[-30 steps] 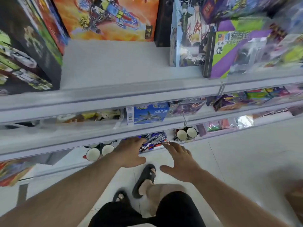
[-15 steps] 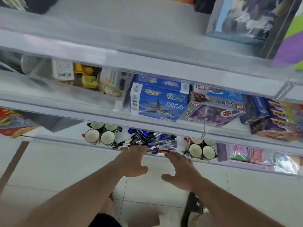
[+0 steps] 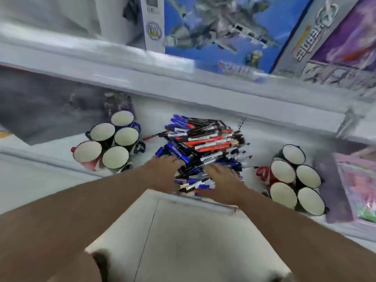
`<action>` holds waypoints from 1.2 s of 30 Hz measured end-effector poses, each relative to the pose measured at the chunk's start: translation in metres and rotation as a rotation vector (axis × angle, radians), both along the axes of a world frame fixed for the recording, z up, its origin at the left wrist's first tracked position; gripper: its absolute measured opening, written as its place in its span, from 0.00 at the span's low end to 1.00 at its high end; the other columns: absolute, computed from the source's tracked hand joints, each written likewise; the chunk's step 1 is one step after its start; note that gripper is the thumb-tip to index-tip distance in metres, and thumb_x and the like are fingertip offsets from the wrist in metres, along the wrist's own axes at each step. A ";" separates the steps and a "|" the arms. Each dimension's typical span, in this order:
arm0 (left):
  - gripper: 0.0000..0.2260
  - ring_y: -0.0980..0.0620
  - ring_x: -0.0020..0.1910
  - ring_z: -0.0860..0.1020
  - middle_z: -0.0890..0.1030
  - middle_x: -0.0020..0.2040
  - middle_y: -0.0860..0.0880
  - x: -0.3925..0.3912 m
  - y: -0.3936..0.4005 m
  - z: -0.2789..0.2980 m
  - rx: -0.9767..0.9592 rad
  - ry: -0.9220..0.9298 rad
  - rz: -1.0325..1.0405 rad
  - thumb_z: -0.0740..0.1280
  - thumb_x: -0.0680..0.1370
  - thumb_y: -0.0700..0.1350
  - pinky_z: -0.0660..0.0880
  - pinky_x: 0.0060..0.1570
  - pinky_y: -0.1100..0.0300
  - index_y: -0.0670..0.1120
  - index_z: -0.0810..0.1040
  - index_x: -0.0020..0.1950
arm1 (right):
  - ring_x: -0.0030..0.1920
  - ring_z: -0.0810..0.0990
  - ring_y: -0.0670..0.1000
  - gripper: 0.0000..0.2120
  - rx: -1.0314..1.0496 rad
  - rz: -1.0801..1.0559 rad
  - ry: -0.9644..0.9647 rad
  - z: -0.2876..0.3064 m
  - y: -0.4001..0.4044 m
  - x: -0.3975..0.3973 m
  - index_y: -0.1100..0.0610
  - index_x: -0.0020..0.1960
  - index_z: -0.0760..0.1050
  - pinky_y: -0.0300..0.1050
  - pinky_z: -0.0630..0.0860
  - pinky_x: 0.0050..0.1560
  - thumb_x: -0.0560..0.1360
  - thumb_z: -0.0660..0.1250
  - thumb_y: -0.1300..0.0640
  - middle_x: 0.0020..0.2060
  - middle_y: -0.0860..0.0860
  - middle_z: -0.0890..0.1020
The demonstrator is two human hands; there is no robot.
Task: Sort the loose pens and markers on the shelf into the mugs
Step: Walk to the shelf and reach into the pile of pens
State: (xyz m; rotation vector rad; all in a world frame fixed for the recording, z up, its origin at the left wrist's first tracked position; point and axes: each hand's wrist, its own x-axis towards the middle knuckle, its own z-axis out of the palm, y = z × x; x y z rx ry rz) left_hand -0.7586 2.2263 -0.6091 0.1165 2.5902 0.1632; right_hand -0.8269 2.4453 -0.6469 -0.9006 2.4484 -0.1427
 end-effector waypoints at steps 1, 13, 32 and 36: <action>0.36 0.45 0.70 0.68 0.68 0.73 0.47 -0.002 0.002 -0.007 0.017 0.033 0.015 0.66 0.72 0.62 0.65 0.65 0.47 0.53 0.59 0.77 | 0.75 0.60 0.57 0.44 -0.010 0.008 0.016 -0.007 -0.004 -0.001 0.46 0.79 0.54 0.58 0.60 0.73 0.69 0.61 0.28 0.77 0.51 0.59; 0.37 0.47 0.73 0.64 0.62 0.77 0.50 0.039 0.015 0.010 0.125 0.161 0.054 0.68 0.74 0.57 0.67 0.66 0.54 0.53 0.56 0.79 | 0.75 0.60 0.55 0.39 -0.138 -0.194 0.086 0.031 0.030 0.045 0.46 0.78 0.57 0.52 0.60 0.74 0.73 0.69 0.37 0.76 0.51 0.61; 0.30 0.45 0.66 0.71 0.68 0.71 0.45 -0.003 0.051 -0.017 0.174 0.060 0.099 0.66 0.79 0.54 0.72 0.64 0.51 0.49 0.59 0.78 | 0.58 0.78 0.55 0.34 -0.011 -0.283 0.011 -0.015 0.060 0.006 0.45 0.76 0.57 0.47 0.75 0.55 0.74 0.65 0.41 0.61 0.53 0.80; 0.36 0.42 0.75 0.60 0.59 0.78 0.45 -0.029 0.043 -0.075 0.175 0.058 0.245 0.68 0.76 0.58 0.63 0.71 0.47 0.50 0.56 0.79 | 0.77 0.57 0.59 0.36 0.161 -0.172 0.048 -0.063 0.053 -0.015 0.46 0.80 0.47 0.60 0.58 0.72 0.78 0.57 0.35 0.79 0.55 0.57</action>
